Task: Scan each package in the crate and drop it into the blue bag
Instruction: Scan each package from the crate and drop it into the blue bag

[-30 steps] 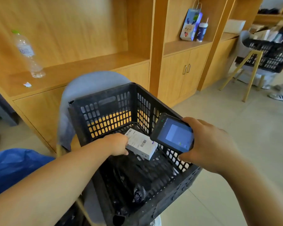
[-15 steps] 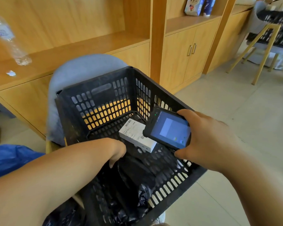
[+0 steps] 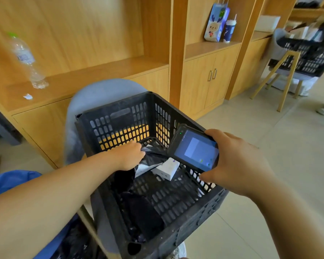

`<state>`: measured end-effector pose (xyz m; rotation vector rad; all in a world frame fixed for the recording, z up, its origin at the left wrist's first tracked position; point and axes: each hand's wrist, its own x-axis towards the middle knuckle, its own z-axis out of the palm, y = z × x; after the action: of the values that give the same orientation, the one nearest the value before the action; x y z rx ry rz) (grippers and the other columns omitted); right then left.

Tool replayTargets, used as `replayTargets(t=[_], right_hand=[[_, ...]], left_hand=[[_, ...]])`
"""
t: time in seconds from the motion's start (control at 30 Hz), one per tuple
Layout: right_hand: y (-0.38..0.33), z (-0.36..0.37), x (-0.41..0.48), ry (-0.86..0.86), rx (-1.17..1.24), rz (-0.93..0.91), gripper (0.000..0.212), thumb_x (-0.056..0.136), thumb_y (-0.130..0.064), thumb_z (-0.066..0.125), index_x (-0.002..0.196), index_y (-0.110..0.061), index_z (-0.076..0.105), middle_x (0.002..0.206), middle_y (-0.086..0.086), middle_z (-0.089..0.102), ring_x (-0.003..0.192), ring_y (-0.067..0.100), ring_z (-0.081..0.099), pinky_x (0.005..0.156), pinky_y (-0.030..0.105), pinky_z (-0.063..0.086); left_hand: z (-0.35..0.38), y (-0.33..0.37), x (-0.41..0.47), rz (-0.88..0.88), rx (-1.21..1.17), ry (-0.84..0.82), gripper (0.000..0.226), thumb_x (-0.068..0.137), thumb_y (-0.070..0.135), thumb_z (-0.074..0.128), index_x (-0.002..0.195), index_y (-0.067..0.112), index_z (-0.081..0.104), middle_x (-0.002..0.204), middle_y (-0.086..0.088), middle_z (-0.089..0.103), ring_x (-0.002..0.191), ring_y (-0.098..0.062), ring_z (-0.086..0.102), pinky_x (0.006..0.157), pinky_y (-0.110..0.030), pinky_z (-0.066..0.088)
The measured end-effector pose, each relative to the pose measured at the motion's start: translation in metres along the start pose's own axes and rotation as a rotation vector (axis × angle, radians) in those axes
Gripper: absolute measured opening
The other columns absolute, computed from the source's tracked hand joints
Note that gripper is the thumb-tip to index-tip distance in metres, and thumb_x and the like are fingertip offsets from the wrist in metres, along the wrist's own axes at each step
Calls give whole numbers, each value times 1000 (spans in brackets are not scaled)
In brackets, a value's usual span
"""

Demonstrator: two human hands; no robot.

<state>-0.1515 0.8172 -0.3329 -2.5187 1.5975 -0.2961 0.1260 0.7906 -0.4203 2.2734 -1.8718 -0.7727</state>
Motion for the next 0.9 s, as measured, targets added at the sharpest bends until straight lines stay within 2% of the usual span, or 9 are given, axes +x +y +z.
replayTargets(t=[0.07, 0.17, 0.3, 0.4, 0.5, 0.6, 0.67, 0.8, 0.9], right_hand=[[-4, -6, -8, 12, 14, 6, 89, 56, -49, 73, 133, -34, 31, 95, -13, 47, 82, 15, 50, 62, 31, 46], [-11, -14, -22, 29, 42, 13, 89, 55, -50, 73, 133, -35, 31, 98, -11, 50, 82, 16, 51, 62, 30, 47], [-22, -24, -41, 48, 55, -7, 87, 55, -50, 75, 129, -35, 33, 96, -11, 48, 79, 15, 51, 59, 30, 46], [-30, -29, -53, 61, 65, -33, 84, 54, -50, 77, 124, -36, 34, 93, -13, 45, 78, 14, 51, 58, 29, 45], [-40, -32, -64, 73, 66, -56, 92, 53, -52, 78, 130, -35, 32, 95, -15, 41, 80, 13, 49, 61, 30, 45], [-50, -30, -74, 72, 70, -83, 95, 53, -53, 79, 133, -34, 31, 95, -15, 40, 80, 12, 46, 60, 29, 42], [-58, -28, -79, 55, 97, -103, 95, 54, -52, 80, 134, -33, 32, 95, -14, 42, 81, 13, 48, 62, 31, 46], [-70, -22, -88, 31, 97, -140, 95, 54, -52, 81, 134, -33, 32, 105, -10, 49, 88, 15, 52, 68, 33, 50], [-76, -19, -93, 18, 91, -164, 92, 54, -52, 81, 131, -34, 33, 101, -11, 47, 86, 13, 52, 68, 33, 51]], left_hand=[[-13, -2, -15, 31, -8, 96, 47, 95, 55, 39, 73, 14, 45, 71, -3, 45, 62, -16, 41, 59, -32, 35], [-36, -6, -35, 3, -262, 139, 47, 69, 71, 63, 77, 26, 54, 79, -3, 59, 69, -15, 55, 65, -34, 44], [-57, -16, -61, -129, -408, 294, 43, 75, 52, 70, 75, 29, 34, 78, 7, 39, 66, -8, 42, 60, -28, 35], [-63, -24, -85, -173, -580, 423, 42, 78, 44, 71, 96, 12, 51, 91, -4, 55, 81, -23, 56, 58, -30, 38], [-61, -33, -116, -145, -831, 476, 34, 78, 34, 75, 99, 12, 59, 93, -9, 67, 82, -27, 65, 58, -32, 49], [-46, -41, -146, -154, -1016, 536, 28, 83, 24, 73, 101, 15, 53, 107, -15, 66, 88, -28, 67, 71, -45, 58], [-34, -46, -165, -176, -1023, 603, 38, 85, 21, 71, 111, 26, 44, 115, -9, 59, 94, -29, 64, 77, -51, 57], [-15, -54, -194, -161, -1034, 567, 18, 92, 16, 61, 94, 33, 56, 113, -7, 60, 80, -24, 65, 47, -34, 56], [-7, -60, -205, -180, -1009, 561, 13, 92, 15, 61, 89, 28, 63, 109, -5, 64, 89, -24, 65, 62, -43, 61]])
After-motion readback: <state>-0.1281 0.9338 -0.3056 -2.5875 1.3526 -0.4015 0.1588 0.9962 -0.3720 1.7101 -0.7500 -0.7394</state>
